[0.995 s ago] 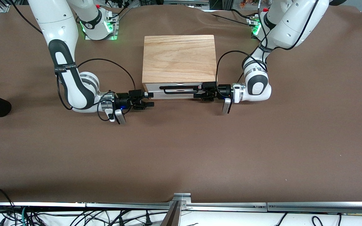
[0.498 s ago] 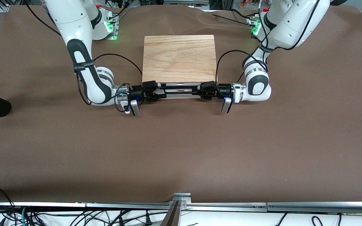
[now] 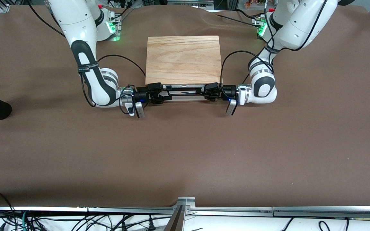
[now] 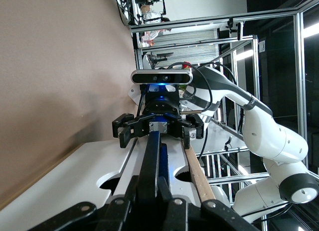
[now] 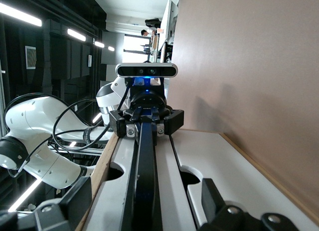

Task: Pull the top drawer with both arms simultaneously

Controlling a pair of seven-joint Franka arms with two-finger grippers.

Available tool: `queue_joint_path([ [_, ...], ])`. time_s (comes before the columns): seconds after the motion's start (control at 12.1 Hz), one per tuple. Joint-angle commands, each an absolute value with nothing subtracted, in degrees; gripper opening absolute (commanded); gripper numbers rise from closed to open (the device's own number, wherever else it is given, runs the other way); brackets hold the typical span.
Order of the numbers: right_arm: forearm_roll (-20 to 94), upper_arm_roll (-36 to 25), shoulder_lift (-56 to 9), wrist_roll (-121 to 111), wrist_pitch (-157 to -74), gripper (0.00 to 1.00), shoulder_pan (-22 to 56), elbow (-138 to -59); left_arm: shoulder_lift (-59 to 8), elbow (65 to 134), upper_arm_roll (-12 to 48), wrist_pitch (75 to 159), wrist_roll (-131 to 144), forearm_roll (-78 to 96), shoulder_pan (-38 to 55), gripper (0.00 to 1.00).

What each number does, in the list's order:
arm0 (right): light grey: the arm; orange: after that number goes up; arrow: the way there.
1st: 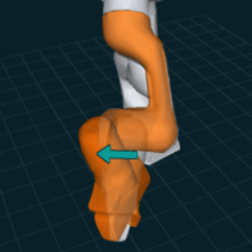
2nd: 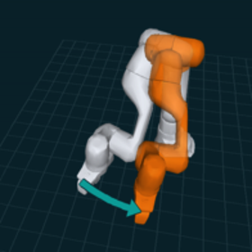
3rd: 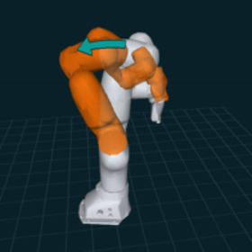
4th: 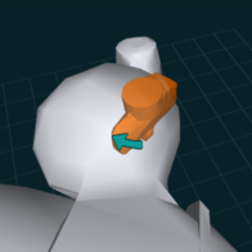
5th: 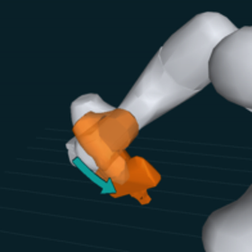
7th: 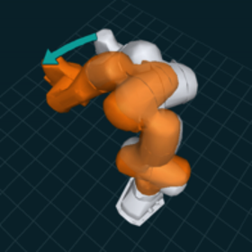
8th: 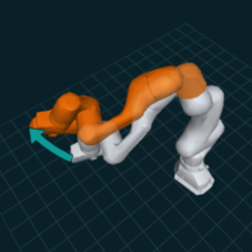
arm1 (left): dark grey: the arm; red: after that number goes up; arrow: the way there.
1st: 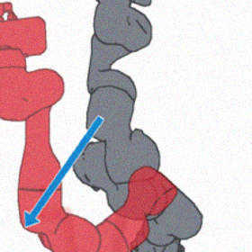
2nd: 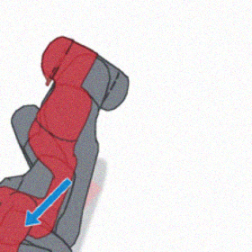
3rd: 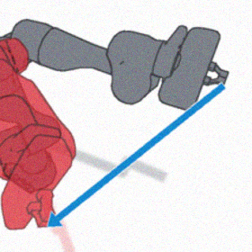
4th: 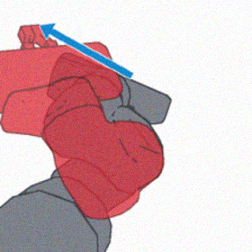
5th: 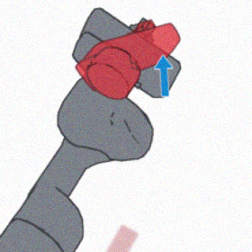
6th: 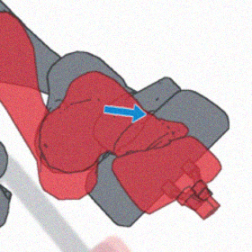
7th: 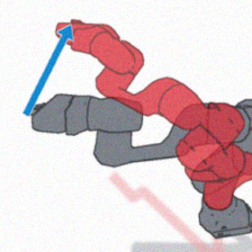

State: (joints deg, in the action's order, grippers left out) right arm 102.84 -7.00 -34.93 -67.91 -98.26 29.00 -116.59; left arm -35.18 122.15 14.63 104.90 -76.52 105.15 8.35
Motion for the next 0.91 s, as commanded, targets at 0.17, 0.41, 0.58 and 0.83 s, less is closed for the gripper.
queue_joint_path([
  [0.17,104.06,-7.21,-37.00,-68.82,-98.26,0.89,29.09,-114.00,-34.28,124.54,15.38,104.41,-77.70,105.12,8.44,0.00],
  [0.41,103.98,-7.29,-37.00,-68.55,-98.17,0.84,28.92,-113.47,-34.28,124.54,15.38,104.41,-77.96,105.12,8.44,0.00],
  [0.58,103.71,-7.38,-37.00,-68.55,-98.00,0.83,28.74,-113.55,-34.28,124.45,15.38,104.41,-78.22,105.12,8.44,0.00],
  [0.83,103.71,-7.38,-37.00,-68.64,-98.17,0.74,28.92,-113.99,-34.37,124.45,15.38,104.41,-78.05,105.12,8.35,0.00],
])
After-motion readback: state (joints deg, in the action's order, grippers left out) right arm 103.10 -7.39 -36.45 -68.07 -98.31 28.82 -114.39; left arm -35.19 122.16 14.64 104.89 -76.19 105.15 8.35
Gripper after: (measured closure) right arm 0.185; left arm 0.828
